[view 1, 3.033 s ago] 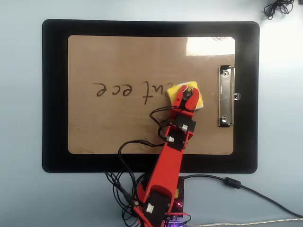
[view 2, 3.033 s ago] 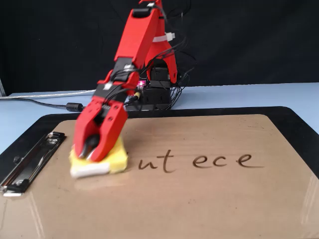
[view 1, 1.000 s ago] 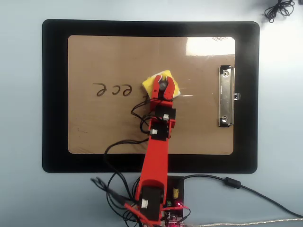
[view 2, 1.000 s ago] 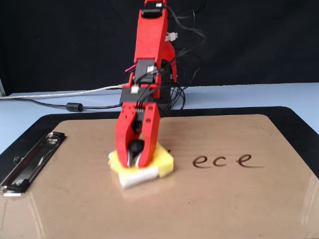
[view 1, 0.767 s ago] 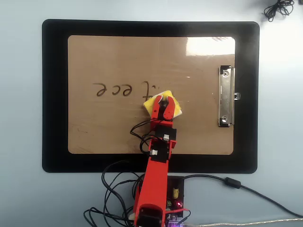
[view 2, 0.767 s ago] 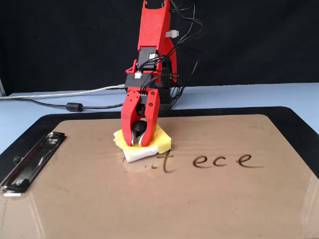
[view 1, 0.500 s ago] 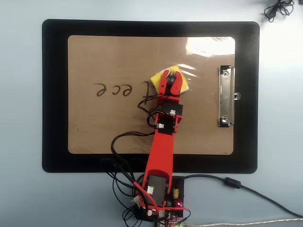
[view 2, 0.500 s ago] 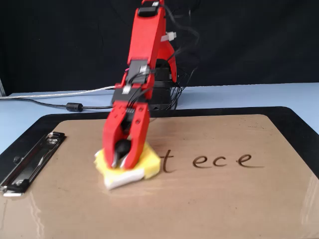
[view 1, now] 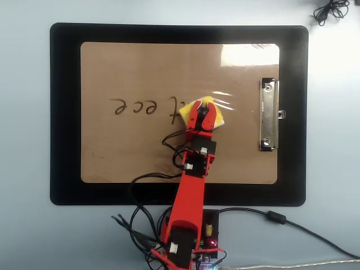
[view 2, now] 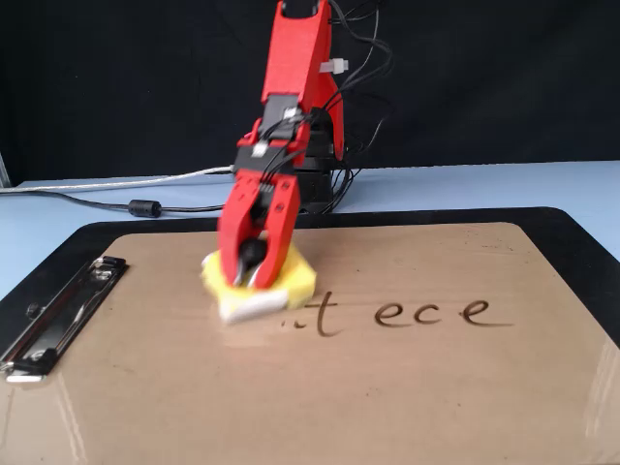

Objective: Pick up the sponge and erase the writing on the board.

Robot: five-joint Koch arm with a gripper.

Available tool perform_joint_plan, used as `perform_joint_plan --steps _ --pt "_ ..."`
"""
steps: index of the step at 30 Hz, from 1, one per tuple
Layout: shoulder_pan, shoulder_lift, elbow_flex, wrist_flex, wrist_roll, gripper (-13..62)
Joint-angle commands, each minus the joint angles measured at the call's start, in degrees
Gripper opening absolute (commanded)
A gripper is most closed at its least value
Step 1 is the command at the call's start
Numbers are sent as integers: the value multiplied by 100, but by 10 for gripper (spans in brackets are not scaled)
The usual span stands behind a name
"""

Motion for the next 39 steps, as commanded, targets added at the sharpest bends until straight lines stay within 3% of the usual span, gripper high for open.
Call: perform_joint_plan --steps 1,4,10,12,14,20,22,24,27,32,39 --pt "53 -580 -448 -35 0 -82" --pt "44 -615 -457 0 -26 -82" --pt "97 1600 1687 0 -9 -82" --pt "123 1811 1925 9 0 -82" --pt "132 1705 1731 -26 0 -82" --pt "53 -721 -976 -35 -9 -82" --pt "-272 -1011 -1134 -26 -185 -81" --pt "-721 -861 -712 -35 -747 -81" --pt "-1187 246 466 -35 -1740 -82" --pt "-1626 1758 1934 26 -1898 -81" --pt "-1433 -114 -325 -18 -984 -81"
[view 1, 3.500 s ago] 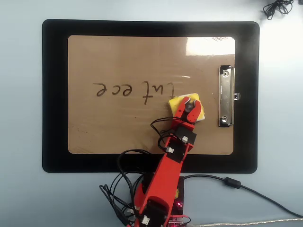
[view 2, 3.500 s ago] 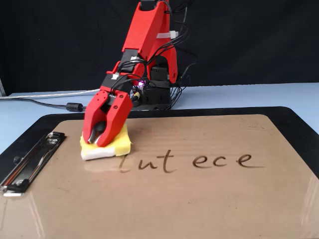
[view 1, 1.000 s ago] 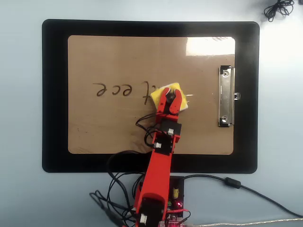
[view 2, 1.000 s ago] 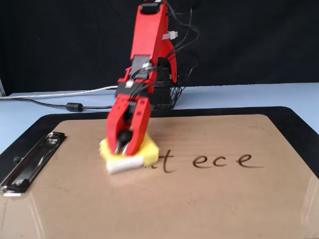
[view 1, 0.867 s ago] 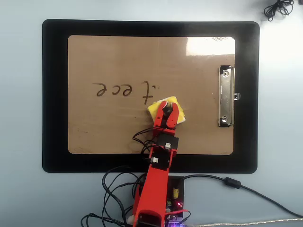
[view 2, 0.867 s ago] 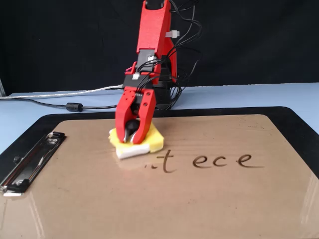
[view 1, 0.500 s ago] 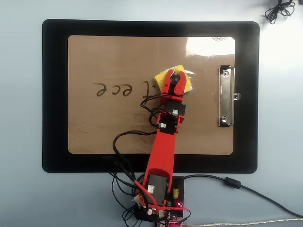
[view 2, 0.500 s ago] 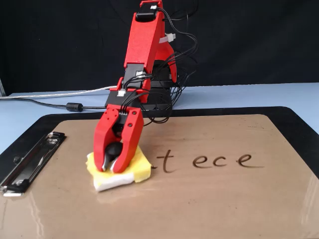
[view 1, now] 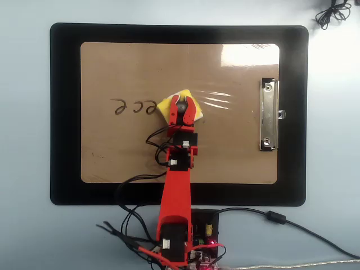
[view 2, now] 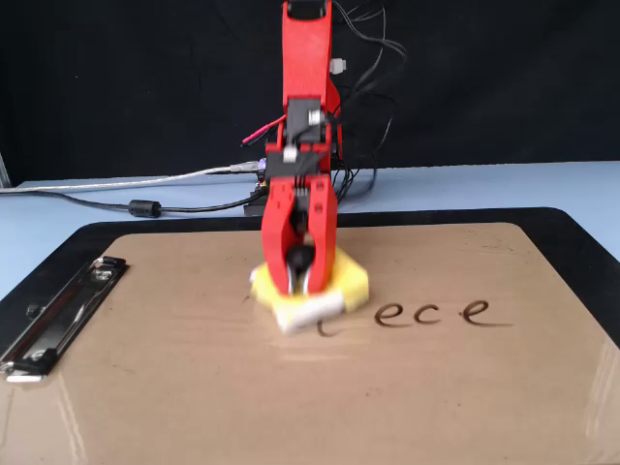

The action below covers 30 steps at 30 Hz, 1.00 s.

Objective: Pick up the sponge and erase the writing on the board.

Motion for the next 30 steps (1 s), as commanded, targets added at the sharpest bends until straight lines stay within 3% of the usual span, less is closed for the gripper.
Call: perform_joint_plan --steps 1,5,14,16,24,27,30 --pt "141 -404 -448 88 527 -81" --pt "167 -396 -439 158 606 -81" --pt "668 2276 2408 149 782 -81" --pt "721 2171 2250 97 1063 -82" --pt "167 -932 -1090 158 1143 -81" --pt "88 -615 -694 185 844 -81" --pt "-35 633 642 202 352 -81"
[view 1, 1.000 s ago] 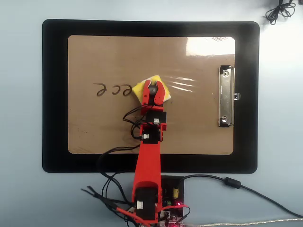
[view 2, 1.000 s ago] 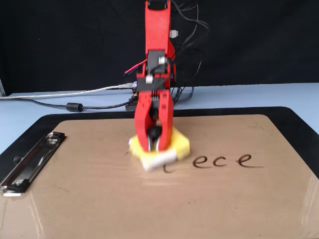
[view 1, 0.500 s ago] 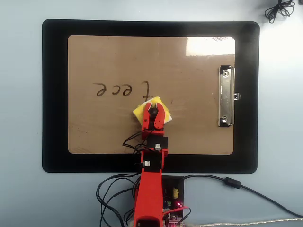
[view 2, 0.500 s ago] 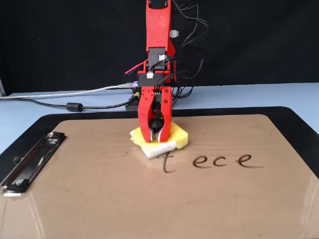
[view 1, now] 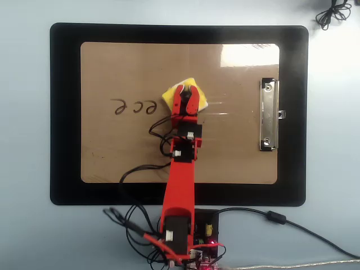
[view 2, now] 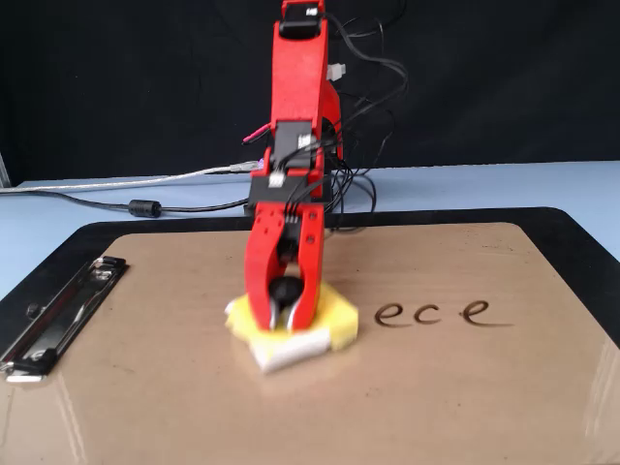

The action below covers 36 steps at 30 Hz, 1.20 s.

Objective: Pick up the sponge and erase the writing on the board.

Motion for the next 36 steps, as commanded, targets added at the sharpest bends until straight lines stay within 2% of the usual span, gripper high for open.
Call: perform_joint_plan --steps 1,3,6,13,15,17,22,24,26,32,34,36 --pt "-211 1099 1011 167 -492 -81" --pt "-316 1951 1705 290 -492 -81" --pt "-369 2074 1661 606 -483 -81" --pt "-571 -571 -1239 791 -334 -81" --pt "-694 -967 -1723 967 -343 -81" --pt "-809 -501 -1257 1345 -360 -81" --pt "-870 2162 1020 1802 -360 -81" --pt "-879 2452 1345 1811 -360 -81" --pt "-914 2285 1274 1740 -352 -81" --pt "-932 -9 -844 1512 -299 -81" --pt "-932 -264 -1178 1494 -299 -81" --pt "-914 -62 -835 1547 -299 -81"
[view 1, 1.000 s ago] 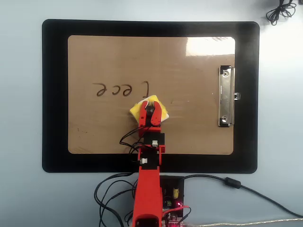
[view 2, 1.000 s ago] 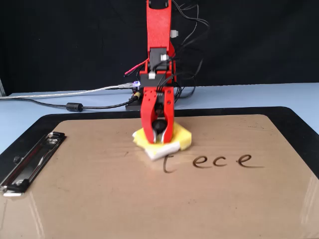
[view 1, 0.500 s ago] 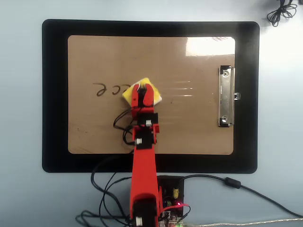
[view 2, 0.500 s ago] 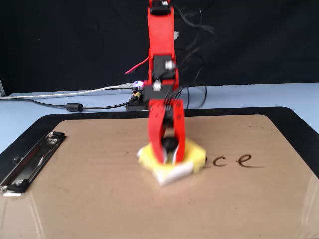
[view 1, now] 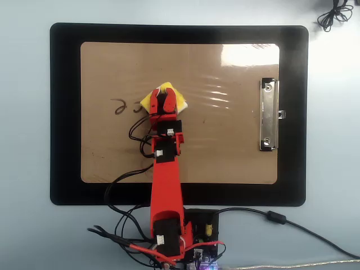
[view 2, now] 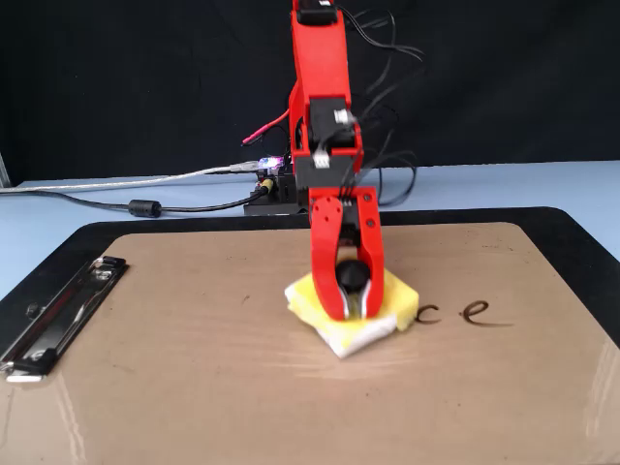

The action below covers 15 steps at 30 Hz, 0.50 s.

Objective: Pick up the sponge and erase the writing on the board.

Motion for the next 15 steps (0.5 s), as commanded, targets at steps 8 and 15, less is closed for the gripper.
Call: perform_joint_plan --steps 8,15 --pt "958 1441 2083 -773 1318 -81" --pt "1099 -1951 -967 -1995 1723 -81"
